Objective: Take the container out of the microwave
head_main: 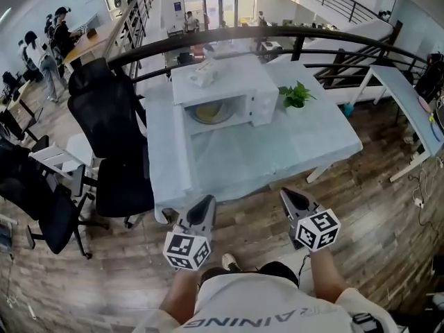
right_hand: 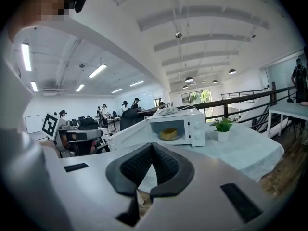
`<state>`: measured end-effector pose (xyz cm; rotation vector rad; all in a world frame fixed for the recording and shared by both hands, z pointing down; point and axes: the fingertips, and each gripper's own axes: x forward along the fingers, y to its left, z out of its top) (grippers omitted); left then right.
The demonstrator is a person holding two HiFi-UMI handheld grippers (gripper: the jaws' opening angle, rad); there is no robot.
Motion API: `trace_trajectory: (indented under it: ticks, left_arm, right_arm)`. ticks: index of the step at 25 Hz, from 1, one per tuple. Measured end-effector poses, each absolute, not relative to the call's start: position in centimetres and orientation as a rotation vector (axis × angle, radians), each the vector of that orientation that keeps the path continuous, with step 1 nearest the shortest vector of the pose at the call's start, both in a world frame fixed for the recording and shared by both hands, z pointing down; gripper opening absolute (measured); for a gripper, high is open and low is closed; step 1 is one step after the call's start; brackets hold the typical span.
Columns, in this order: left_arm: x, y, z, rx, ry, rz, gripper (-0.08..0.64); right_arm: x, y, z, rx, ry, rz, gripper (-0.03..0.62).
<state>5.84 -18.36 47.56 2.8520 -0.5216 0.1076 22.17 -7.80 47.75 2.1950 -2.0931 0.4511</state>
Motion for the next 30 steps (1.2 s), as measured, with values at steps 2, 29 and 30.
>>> trace_trajectory:
  ticks: [2,29,30]
  left_arm:
    - [6.0,-19.3,47.2,2.849,-0.535,0.101,0.048]
    - [18.1,-27.0,48.1,2.604,-1.172,0.123,0.048]
    - [18.3,-27.2,48.2,2.595,-1.184,0.123,0.048]
  right_arm:
    - [22.4,-9.3,47.4,2.178,-2.113,0.451,0.021]
    - [37.0,-29.7,48.7,1.565,-2.508,0.286,0.021]
    - [36.9,-30.2,49.1,1.537,-2.509,0.279,0.021]
